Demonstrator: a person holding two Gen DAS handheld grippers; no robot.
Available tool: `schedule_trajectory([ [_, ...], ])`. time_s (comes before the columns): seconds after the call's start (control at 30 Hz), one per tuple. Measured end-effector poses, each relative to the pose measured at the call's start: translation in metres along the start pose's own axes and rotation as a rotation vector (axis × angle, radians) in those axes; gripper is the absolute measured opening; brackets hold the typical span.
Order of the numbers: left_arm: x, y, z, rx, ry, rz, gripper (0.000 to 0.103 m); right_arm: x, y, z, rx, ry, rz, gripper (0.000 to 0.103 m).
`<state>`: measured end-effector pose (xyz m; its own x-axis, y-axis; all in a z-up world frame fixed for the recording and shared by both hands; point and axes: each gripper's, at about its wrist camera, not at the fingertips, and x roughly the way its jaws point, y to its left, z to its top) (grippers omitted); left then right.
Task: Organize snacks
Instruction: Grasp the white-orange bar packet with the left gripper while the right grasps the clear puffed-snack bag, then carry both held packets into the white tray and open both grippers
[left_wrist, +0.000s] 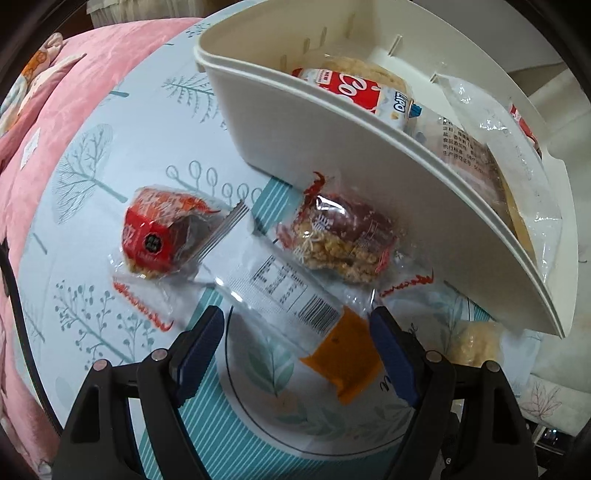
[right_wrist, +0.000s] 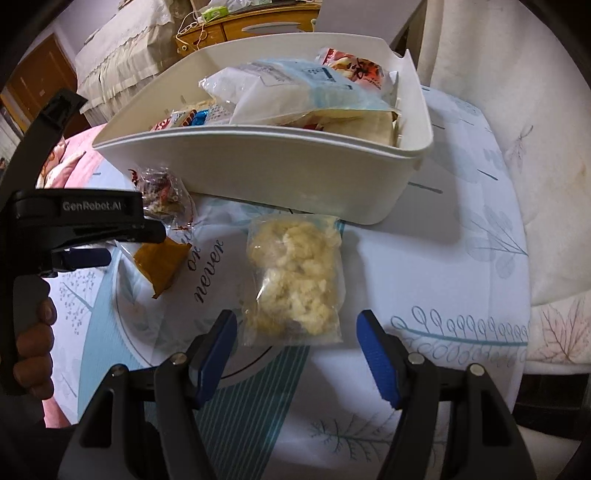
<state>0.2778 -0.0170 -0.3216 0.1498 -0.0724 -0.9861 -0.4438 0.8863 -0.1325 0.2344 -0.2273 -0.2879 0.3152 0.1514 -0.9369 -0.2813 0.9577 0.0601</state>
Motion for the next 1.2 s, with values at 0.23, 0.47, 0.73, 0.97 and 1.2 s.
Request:
schedule_trajectory([
  [0.23, 0.009, -0.001, 0.008, 0.000, -0.003, 0.039, 0.073, 0.012, 0.005, 0.005, -0.002, 0.012, -0.003, 0.068],
  [0.47, 0.010, -0.012, 0.004, 0.055, 0.007, 0.076, 0.057, 0.024, 0.011, 0.025, -0.010, 0.010, -0.020, 0.067],
  [0.73, 0.006, -0.002, -0.002, 0.033, 0.049, 0.043, 0.041, 0.031, 0.012, 0.036, -0.047, 0.022, -0.015, 0.054],
  [0.97, -0.007, 0.011, -0.009, 0.031, 0.058, 0.014, 0.032, 0.025, 0.013, 0.032, -0.060, 0.057, -0.026, 0.046],
  [1.2, -0.028, 0.018, -0.016, 0.054, 0.024, 0.007, 0.031, 0.011, 0.008, 0.023, 0.044, 0.076, 0.044, 0.043],
])
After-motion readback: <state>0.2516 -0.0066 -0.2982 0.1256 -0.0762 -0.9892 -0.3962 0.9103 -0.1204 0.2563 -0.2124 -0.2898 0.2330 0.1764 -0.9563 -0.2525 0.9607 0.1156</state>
